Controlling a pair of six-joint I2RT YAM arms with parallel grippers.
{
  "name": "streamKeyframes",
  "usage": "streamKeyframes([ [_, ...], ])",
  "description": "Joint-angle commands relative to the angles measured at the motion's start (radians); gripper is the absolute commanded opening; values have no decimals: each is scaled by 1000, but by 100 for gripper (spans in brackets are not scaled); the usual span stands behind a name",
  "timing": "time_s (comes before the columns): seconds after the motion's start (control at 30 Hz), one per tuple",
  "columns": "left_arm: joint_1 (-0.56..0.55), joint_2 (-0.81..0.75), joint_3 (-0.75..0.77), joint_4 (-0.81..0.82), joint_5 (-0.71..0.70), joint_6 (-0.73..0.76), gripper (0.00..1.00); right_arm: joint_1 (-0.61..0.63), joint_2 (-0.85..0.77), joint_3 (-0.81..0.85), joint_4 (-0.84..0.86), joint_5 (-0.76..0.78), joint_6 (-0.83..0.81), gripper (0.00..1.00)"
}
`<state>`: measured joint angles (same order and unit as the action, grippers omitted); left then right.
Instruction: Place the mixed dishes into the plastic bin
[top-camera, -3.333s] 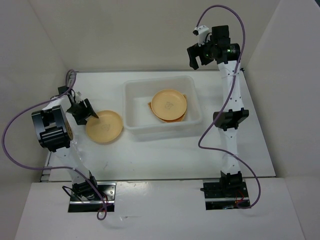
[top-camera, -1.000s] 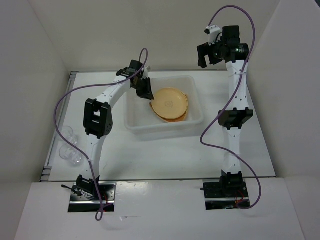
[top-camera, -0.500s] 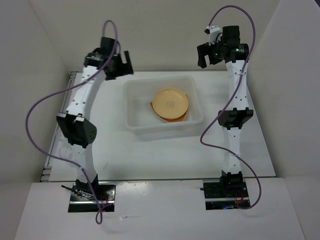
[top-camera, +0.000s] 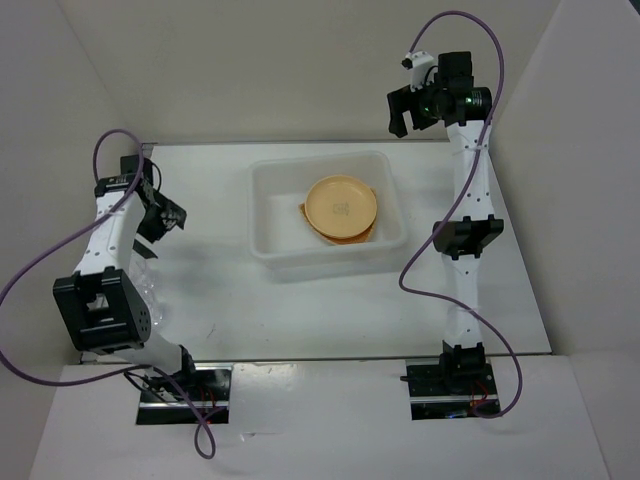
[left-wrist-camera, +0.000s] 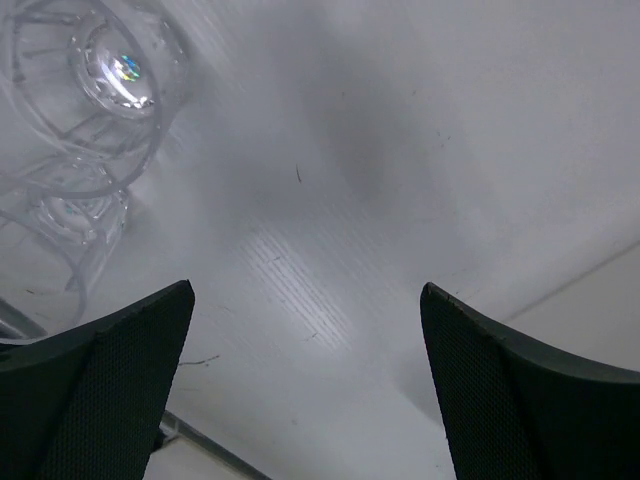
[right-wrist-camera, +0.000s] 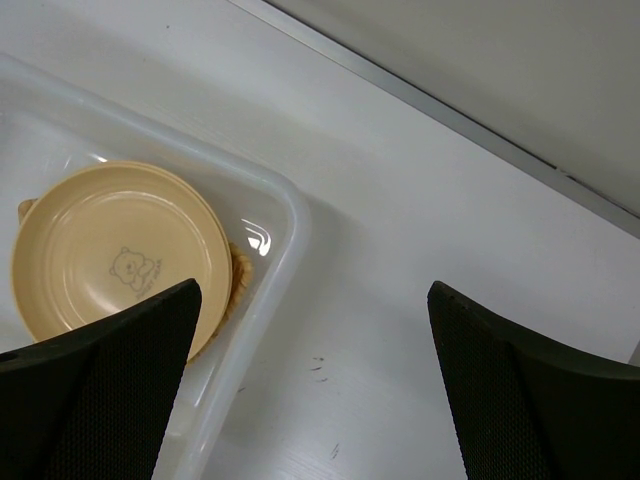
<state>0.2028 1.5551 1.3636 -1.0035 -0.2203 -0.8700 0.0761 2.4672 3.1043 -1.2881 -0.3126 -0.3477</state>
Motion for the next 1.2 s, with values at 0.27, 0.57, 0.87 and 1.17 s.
streamKeyframes([
  [0.27, 59, -61, -96, 69, -80, -26, 100, 7, 3, 31, -8, -25, 4, 98],
  [0.57, 125, -61, -179, 121, -130, 26, 100, 7, 3, 10, -8, -6, 4, 98],
  [0.87, 136, 19, -285, 201, -65, 69, 100, 16, -7, -9, -8, 3, 4, 98],
  [1.17, 145, 39, -225, 201, -86, 100, 85, 16, -7, -9, -8, 12, 4, 98],
])
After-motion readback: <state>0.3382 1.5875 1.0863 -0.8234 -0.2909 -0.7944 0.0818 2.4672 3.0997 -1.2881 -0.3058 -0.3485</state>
